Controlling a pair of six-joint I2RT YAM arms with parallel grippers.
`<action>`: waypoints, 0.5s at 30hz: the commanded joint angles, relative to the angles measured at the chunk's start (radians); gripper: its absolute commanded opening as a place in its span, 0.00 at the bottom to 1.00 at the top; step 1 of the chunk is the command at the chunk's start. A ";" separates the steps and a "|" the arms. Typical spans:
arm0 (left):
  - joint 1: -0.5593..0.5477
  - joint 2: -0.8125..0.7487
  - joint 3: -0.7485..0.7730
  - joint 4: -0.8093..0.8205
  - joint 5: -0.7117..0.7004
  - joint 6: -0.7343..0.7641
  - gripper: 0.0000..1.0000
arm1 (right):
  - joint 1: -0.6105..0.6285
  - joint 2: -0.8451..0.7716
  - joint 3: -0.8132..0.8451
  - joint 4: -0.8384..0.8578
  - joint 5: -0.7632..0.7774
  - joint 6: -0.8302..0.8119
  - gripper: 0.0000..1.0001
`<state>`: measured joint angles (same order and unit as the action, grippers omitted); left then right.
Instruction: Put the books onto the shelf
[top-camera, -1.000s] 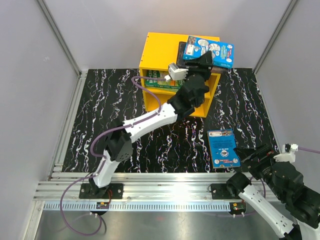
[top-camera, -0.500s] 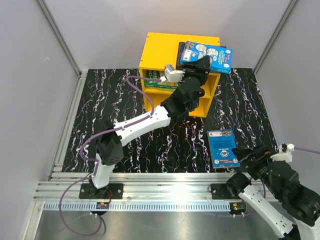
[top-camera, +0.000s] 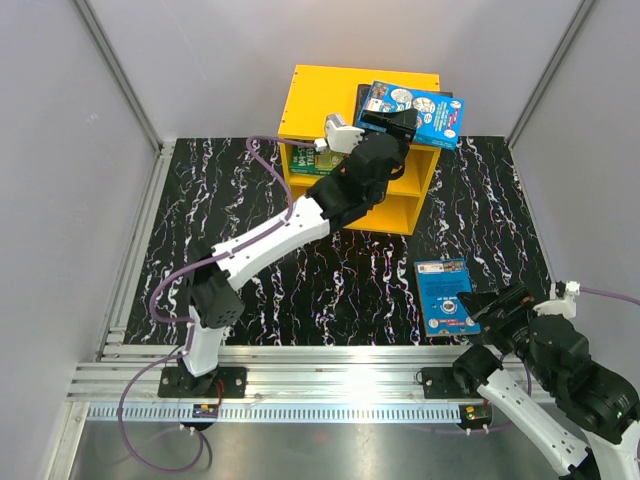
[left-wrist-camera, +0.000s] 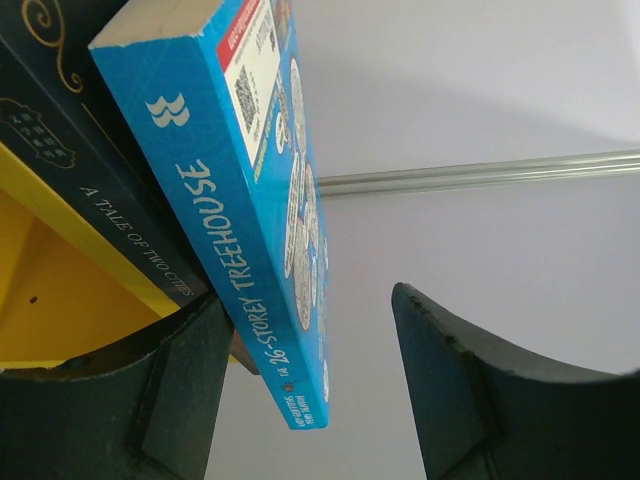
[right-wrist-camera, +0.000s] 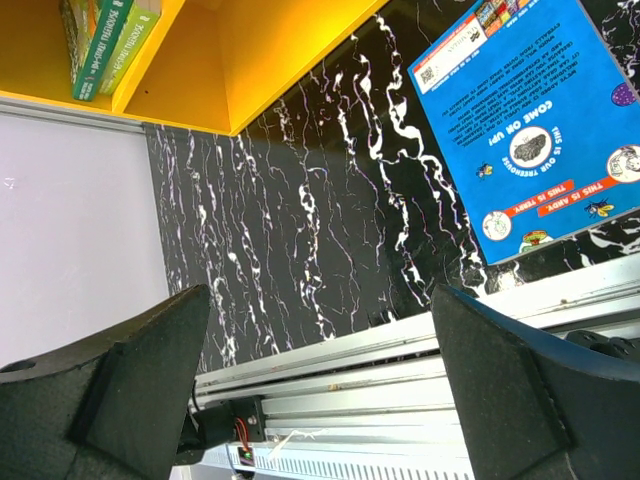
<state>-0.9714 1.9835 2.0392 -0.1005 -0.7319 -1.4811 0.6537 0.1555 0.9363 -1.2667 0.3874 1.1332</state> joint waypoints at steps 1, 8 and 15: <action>0.028 -0.040 0.026 -0.159 0.092 -0.085 0.68 | 0.001 0.022 -0.013 0.035 -0.007 -0.003 1.00; 0.042 -0.049 0.024 -0.195 0.178 -0.062 0.71 | 0.001 0.026 -0.024 0.038 -0.010 -0.003 1.00; 0.045 -0.109 -0.069 -0.225 0.219 -0.048 0.74 | 0.003 0.032 -0.044 0.050 -0.007 -0.012 1.00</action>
<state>-0.9325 1.9285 2.0209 -0.2543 -0.5602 -1.5482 0.6537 0.1589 0.9047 -1.2510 0.3729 1.1316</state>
